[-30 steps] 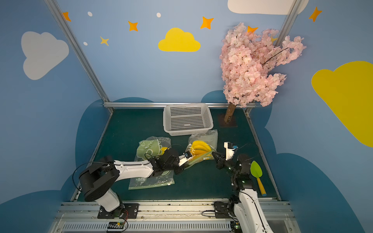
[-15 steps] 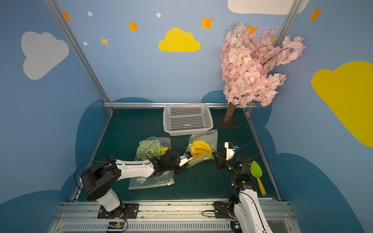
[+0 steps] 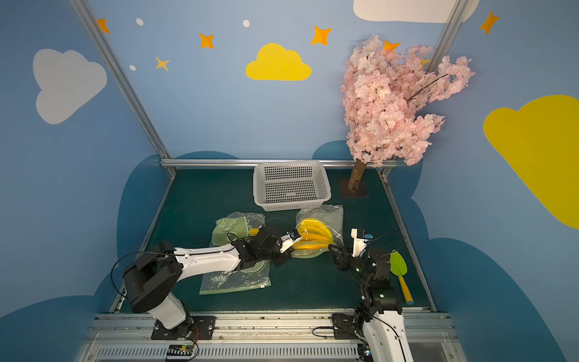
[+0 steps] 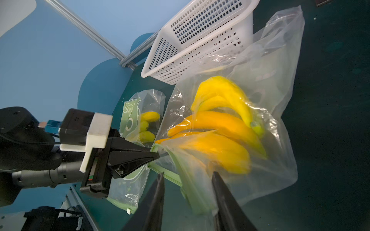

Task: Open the zip-top bag and take out the banana
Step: Open the zipper of the food storage bag at the center of the board.

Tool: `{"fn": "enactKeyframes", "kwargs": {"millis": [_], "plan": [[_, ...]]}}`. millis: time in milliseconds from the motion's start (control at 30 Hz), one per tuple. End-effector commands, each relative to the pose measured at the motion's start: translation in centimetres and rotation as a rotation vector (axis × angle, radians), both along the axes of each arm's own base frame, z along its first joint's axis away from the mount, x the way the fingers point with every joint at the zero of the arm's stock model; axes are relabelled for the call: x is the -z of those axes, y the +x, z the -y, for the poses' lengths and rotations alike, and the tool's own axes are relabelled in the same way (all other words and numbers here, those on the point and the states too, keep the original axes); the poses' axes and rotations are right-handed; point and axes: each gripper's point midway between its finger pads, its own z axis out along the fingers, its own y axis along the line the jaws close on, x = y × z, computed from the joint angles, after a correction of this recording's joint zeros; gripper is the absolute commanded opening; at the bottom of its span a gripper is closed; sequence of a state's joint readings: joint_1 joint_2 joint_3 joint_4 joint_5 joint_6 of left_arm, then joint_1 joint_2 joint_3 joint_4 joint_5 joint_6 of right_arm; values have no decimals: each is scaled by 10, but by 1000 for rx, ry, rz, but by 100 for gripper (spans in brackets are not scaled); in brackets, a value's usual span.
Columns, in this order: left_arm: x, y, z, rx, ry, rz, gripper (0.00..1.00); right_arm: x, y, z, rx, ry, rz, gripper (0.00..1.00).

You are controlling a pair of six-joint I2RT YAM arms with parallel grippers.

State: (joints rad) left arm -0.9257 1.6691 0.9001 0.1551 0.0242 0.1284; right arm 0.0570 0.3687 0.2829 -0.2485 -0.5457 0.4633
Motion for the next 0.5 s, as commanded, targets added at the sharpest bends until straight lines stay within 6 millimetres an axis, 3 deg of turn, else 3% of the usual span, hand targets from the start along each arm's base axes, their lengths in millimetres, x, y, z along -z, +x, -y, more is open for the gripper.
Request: {"fn": "enactKeyframes", "kwargs": {"millis": [0, 100, 200, 467], "plan": [[-21, 5, 8, -24, -44, -5, 3, 3, -17, 0, 9, -10, -73, 37], [-21, 7, 14, -24, -47, -29, 3, -1, -29, -13, -68, -8, -62, 37], [-22, 10, 16, -40, -54, -36, 3, 1, -38, -10, -58, -67, -82, 36], [-16, 16, 0, -104, -10, -18, 3, 19, -30, 56, 358, -167, -189, 41]]}}
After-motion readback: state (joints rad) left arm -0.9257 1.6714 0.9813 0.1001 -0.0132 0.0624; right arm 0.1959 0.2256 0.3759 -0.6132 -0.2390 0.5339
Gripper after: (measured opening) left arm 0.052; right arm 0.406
